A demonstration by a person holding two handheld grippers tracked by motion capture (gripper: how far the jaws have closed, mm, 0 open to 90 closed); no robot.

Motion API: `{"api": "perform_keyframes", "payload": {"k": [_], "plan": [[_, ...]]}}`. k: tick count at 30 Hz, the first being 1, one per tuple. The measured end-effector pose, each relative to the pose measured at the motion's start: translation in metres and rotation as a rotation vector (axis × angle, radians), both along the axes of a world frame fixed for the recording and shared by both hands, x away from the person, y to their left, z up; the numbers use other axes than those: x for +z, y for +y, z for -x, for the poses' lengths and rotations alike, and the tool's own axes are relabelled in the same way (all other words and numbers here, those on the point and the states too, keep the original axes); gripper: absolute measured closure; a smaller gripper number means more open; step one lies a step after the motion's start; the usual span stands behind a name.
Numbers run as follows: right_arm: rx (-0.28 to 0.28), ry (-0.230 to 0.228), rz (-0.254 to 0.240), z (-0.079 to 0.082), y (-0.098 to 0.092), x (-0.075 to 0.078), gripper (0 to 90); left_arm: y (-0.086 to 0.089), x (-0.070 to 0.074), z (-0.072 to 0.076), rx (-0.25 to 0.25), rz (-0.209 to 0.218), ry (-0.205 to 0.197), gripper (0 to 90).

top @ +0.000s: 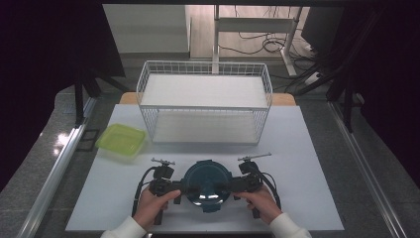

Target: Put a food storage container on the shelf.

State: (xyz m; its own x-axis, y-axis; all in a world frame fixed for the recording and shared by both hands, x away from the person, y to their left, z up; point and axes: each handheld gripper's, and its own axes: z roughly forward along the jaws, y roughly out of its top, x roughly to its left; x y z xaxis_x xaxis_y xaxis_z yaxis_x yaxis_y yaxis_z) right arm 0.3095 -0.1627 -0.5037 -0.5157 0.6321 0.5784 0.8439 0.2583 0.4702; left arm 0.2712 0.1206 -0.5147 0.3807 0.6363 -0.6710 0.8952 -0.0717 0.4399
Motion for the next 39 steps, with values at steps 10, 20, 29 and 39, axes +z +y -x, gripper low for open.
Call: {"api": "perform_keyframes", "payload": {"k": [10, 20, 29, 39], "plan": [[-0.053, 0.102, -0.048, -0.001, -0.004, 0.0, 20.7, -0.002, 0.002, 0.003, 0.052, 0.019, 0.032, 22.2], [-0.12, 0.109, -0.059, 0.011, -0.011, 0.009, 29.4, -0.004, 0.011, 0.014, 0.094, 0.007, 0.005, 28.6], [-0.17, 0.106, -0.069, 0.018, -0.013, 0.013, 30.9, -0.006, 0.018, 0.018, 0.099, -0.005, -0.028, 31.6], [-0.182, 0.077, -0.067, 0.021, -0.013, 0.015, 31.5, -0.004, 0.019, 0.018, 0.103, 0.004, -0.032, 33.5]]}}
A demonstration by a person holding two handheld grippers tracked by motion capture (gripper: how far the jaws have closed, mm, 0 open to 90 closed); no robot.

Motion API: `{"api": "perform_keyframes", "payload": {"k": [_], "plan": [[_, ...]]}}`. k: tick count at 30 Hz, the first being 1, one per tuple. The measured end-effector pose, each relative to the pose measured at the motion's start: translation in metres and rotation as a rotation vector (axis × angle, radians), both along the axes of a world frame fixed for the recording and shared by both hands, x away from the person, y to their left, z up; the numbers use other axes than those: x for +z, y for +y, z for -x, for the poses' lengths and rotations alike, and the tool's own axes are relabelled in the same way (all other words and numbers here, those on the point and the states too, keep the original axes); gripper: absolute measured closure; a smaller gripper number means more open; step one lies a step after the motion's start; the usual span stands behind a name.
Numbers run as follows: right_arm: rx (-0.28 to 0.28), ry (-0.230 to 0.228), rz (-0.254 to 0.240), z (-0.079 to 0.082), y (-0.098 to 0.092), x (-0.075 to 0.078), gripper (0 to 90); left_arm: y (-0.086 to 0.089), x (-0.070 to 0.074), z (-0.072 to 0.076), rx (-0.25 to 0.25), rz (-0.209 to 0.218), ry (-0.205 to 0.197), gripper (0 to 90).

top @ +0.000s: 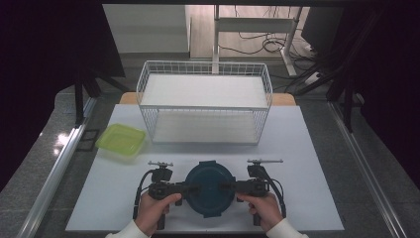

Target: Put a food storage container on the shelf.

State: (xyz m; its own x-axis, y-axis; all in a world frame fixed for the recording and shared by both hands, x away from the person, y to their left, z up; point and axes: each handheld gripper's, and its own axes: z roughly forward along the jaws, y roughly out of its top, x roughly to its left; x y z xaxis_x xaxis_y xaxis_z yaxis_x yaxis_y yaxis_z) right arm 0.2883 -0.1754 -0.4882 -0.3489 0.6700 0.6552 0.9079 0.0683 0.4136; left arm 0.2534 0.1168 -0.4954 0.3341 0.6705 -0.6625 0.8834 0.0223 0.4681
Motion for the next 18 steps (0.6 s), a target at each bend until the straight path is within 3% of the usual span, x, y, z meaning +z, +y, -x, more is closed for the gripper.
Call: {"api": "perform_keyframes", "payload": {"k": [18], "plan": [[0.004, -0.054, -0.006, -0.0003, 0.0005, 0.0079, 31.5, 0.0006, 0.0097, -0.0026, 0.001, -0.004, -0.034, 34.1]]}}
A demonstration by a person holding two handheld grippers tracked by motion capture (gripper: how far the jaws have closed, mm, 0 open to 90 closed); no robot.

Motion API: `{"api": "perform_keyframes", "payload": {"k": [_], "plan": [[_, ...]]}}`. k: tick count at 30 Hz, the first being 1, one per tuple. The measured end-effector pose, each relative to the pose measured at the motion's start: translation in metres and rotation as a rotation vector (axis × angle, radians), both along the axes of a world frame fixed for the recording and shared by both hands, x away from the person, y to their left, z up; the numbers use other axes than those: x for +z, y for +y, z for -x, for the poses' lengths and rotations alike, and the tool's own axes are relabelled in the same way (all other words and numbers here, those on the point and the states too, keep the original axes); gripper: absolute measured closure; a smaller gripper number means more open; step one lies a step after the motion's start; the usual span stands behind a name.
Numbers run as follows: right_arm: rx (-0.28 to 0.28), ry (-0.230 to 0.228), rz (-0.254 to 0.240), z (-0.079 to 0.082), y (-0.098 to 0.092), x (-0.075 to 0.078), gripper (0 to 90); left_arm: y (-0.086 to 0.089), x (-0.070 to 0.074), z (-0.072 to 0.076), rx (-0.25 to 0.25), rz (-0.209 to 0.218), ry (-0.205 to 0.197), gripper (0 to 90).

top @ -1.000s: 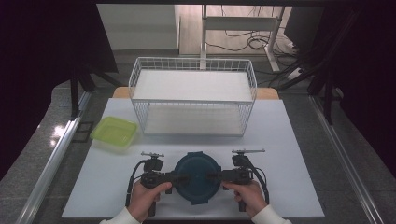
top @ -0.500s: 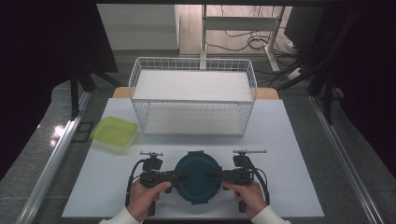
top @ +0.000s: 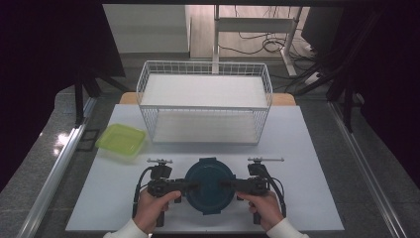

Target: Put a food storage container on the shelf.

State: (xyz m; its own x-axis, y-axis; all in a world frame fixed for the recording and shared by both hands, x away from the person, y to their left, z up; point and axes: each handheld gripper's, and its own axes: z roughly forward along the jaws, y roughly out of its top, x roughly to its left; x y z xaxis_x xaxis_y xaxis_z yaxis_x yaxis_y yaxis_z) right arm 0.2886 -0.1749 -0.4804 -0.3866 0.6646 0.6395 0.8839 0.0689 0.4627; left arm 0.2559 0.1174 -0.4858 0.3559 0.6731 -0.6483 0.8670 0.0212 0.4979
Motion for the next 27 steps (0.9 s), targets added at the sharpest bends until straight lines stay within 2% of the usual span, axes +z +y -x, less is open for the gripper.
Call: {"api": "perform_keyframes", "payload": {"k": [11, 23, 27], "plan": [[0.006, -0.03, 0.013, -0.007, 0.0, 0.007, 31.5, 0.0, 0.005, -0.008, -0.001, 0.008, -0.019, 34.3], [0.004, -0.077, 0.021, -0.021, 0.004, 0.034, 31.5, 0.003, 0.028, -0.022, 0.004, 0.019, -0.053, 34.4], [0.006, -0.08, 0.018, -0.025, 0.004, 0.039, 31.5, 0.004, 0.034, -0.027, 0.004, 0.015, -0.06, 34.4]]}}
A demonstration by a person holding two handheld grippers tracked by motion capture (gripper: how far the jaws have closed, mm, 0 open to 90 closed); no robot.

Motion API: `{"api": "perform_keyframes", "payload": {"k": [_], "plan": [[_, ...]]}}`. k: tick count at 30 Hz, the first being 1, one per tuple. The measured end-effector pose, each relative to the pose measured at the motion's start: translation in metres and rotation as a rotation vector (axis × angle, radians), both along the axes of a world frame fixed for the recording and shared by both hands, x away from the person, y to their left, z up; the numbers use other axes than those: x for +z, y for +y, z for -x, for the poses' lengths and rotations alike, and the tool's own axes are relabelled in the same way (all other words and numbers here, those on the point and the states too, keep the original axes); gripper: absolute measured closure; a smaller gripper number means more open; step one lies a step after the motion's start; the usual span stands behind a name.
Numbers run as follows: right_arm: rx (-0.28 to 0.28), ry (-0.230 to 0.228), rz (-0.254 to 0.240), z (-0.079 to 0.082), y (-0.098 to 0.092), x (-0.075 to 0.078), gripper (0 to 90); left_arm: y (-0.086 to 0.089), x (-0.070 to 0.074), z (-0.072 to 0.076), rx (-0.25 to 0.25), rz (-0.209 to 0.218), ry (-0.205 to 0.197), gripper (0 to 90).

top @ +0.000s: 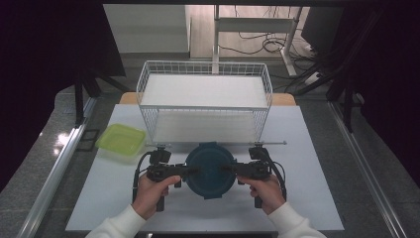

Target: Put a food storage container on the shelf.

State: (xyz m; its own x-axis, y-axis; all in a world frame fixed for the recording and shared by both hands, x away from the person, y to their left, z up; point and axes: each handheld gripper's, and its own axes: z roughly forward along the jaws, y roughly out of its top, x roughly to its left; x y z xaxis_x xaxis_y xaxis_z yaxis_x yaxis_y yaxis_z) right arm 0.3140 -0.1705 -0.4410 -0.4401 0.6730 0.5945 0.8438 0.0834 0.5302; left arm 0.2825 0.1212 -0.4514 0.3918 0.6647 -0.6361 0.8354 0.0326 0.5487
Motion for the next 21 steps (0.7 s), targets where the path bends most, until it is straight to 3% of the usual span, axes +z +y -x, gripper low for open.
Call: {"api": "perform_keyframes", "payload": {"k": [7, 21], "plan": [[-0.008, -0.009, -0.009, -0.008, 0.001, 0.012, 31.5, 0.001, 0.016, -0.011, -0.002, -0.008, -0.016, 34.4], [-0.013, -0.057, -0.027, -0.034, 0.005, 0.05, 31.6, 0.007, 0.057, -0.037, -0.001, -0.019, -0.069, 34.7]]}}
